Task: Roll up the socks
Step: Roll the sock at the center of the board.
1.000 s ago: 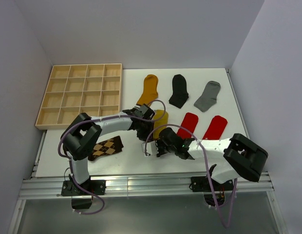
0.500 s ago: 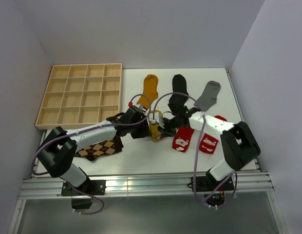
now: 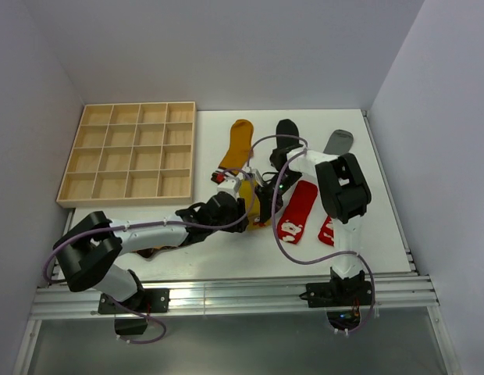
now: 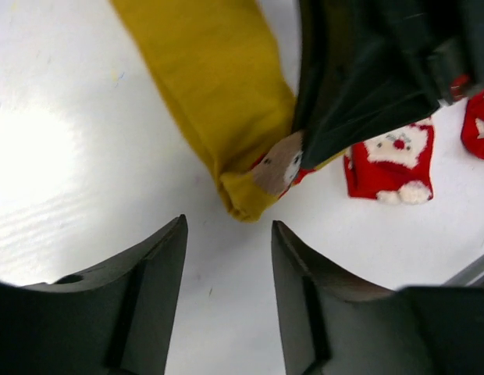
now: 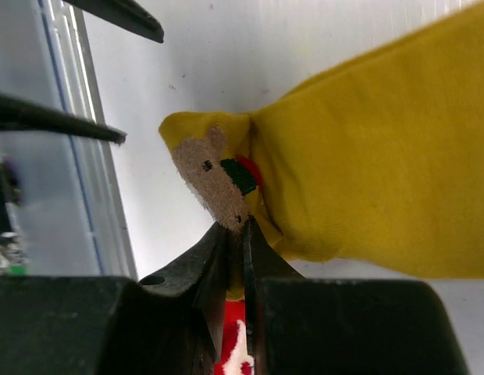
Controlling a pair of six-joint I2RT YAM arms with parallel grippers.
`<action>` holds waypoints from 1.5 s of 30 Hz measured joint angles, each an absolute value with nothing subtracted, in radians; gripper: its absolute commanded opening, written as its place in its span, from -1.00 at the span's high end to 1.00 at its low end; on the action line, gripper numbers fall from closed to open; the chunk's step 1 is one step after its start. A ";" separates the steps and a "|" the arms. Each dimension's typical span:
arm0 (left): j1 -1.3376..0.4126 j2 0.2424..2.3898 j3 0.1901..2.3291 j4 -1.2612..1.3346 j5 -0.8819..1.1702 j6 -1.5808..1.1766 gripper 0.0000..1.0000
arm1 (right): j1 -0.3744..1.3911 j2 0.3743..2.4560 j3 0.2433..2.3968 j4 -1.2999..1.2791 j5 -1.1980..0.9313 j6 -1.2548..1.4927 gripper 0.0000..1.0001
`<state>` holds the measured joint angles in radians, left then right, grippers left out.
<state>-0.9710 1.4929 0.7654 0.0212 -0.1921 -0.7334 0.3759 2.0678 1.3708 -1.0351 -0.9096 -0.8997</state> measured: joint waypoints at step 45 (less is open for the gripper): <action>-0.845 1.786 0.932 0.094 0.211 -0.476 0.88 | 0.179 1.810 1.190 -0.749 -0.879 -0.577 0.06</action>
<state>-0.8452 1.7859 0.9318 0.0940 0.2111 -0.4755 0.1791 1.8095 1.1904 -0.7490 -0.8795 -0.5766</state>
